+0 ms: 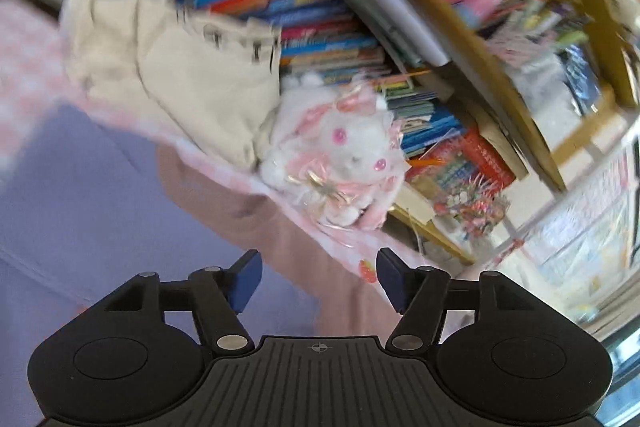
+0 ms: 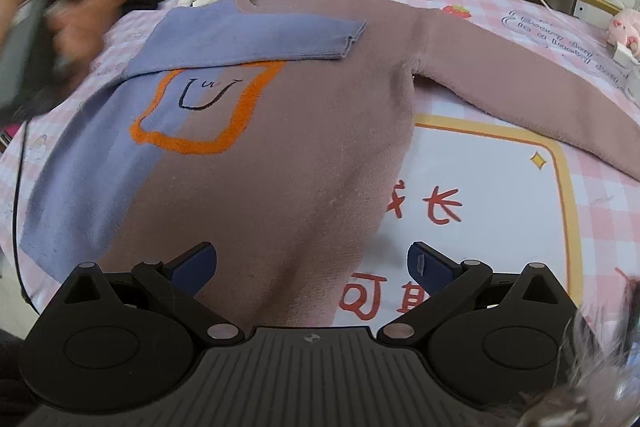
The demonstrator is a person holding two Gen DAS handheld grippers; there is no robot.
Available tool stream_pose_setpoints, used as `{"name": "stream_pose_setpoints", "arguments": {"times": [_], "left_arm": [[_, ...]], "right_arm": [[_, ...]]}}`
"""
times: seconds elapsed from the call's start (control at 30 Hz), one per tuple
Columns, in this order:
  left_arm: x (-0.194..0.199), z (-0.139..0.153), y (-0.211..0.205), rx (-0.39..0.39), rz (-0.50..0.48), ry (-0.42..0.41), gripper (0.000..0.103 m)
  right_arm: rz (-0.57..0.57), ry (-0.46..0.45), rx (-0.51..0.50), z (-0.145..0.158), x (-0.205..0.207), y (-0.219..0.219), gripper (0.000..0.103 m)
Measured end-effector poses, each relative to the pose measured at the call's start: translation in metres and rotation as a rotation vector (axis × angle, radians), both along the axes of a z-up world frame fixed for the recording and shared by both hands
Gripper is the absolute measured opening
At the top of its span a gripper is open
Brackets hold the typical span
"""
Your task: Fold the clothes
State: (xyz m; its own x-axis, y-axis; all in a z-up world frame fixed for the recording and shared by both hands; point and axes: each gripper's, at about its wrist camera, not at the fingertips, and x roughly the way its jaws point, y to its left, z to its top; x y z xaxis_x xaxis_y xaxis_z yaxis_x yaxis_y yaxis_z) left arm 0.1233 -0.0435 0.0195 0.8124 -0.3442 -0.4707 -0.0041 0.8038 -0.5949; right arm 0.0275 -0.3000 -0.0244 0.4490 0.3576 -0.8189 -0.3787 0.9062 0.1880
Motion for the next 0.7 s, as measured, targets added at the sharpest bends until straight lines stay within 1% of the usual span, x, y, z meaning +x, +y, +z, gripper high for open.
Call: {"name": "stream_pose_setpoints", "arguments": {"times": [0.07, 0.1, 0.2, 0.23, 0.3, 0.37, 0.47, 0.57, 0.67, 0.7], "left_arm": [[-0.028, 0.006, 0.009, 0.116, 0.023, -0.010, 0.064], [-0.045, 0.006, 0.015, 0.197, 0.049, -0.004, 0.064], [-0.090, 0.000, 0.030, 0.375, 0.130, 0.034, 0.064], [-0.104, -0.005, 0.037, 0.420, 0.155, 0.056, 0.064], [-0.132, -0.014, 0.052, 0.478, 0.211, 0.109, 0.064], [-0.149, -0.024, 0.068, 0.484, 0.252, 0.164, 0.064], [-0.164, -0.039, 0.088, 0.491, 0.289, 0.224, 0.063], [-0.167, -0.046, 0.103, 0.513, 0.285, 0.231, 0.063], [-0.168, -0.053, 0.110, 0.485, 0.263, 0.246, 0.063], [-0.168, -0.055, 0.113, 0.476, 0.255, 0.251, 0.062]], "right_arm": [[-0.006, 0.001, 0.005, -0.002, 0.000, 0.000, 0.103], [-0.009, -0.002, 0.006, -0.002, -0.001, 0.000, 0.103], [-0.024, -0.015, 0.003, -0.003, -0.005, 0.001, 0.101], [-0.031, -0.019, 0.001, -0.003, -0.007, 0.001, 0.100], [-0.043, -0.028, 0.001, -0.002, -0.011, 0.001, 0.098], [-0.059, -0.035, -0.003, -0.003, -0.015, 0.002, 0.090], [-0.089, -0.040, -0.018, -0.003, -0.023, 0.005, 0.081], [-0.124, -0.044, -0.042, -0.002, -0.030, 0.007, 0.077], [-0.157, -0.042, -0.061, -0.002, -0.037, 0.006, 0.072], [-0.165, -0.037, -0.068, -0.003, -0.038, 0.007, 0.067]]}}
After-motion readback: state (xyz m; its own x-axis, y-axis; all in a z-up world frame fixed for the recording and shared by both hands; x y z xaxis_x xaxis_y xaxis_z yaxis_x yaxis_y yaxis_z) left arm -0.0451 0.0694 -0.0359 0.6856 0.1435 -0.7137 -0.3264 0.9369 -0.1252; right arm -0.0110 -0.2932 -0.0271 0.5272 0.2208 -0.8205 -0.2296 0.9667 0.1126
